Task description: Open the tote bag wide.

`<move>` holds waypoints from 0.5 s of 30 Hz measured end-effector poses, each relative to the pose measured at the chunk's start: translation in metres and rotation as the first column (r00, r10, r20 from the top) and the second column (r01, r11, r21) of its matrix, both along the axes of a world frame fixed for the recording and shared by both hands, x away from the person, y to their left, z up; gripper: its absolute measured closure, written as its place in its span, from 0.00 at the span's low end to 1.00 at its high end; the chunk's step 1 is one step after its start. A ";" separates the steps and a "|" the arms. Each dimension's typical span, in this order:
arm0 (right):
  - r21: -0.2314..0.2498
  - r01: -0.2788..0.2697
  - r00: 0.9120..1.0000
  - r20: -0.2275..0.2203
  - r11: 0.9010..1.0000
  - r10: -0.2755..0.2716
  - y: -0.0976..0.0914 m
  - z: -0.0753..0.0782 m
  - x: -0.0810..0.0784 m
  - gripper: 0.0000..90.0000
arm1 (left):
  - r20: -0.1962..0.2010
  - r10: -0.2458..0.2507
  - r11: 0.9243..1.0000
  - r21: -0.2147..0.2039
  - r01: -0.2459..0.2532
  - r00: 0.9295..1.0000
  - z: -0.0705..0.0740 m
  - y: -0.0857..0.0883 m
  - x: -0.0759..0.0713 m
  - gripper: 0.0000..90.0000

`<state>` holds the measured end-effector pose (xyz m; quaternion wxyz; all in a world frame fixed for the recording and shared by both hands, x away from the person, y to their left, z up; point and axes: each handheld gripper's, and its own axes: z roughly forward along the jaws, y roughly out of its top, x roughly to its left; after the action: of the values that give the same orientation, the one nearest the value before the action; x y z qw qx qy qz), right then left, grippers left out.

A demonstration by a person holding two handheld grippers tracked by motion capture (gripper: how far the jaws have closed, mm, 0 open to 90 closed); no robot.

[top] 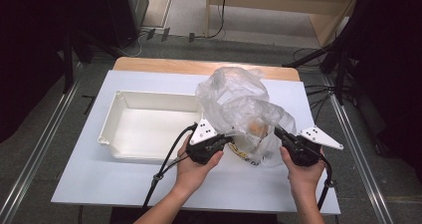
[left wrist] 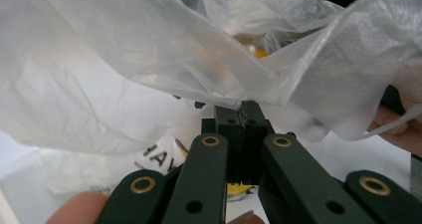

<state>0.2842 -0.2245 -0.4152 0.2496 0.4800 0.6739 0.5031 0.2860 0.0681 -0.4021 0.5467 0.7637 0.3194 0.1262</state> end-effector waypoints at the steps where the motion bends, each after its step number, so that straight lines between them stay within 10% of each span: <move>1: 0.000 0.004 1.000 -0.012 1.000 -0.004 0.000 -0.003 0.001 1.00 | -0.012 0.007 1.000 0.001 -0.007 1.000 -0.003 0.000 0.001 1.00; 11: -0.040 0.026 0.994 -0.107 0.999 -0.030 0.003 -0.025 0.010 1.00 | -0.049 0.022 1.000 0.024 -0.021 0.999 -0.017 -0.007 -0.003 1.00; 15: -0.060 0.023 0.989 -0.143 0.998 -0.032 0.006 -0.034 0.014 1.00 | -0.027 0.051 0.999 -0.007 -0.052 0.998 -0.012 -0.002 -0.004 0.70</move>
<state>0.2984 -0.2190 -0.4496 0.2211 0.5170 0.6977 0.4439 0.2817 0.0657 -0.4139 0.5417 0.7548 0.3469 0.1287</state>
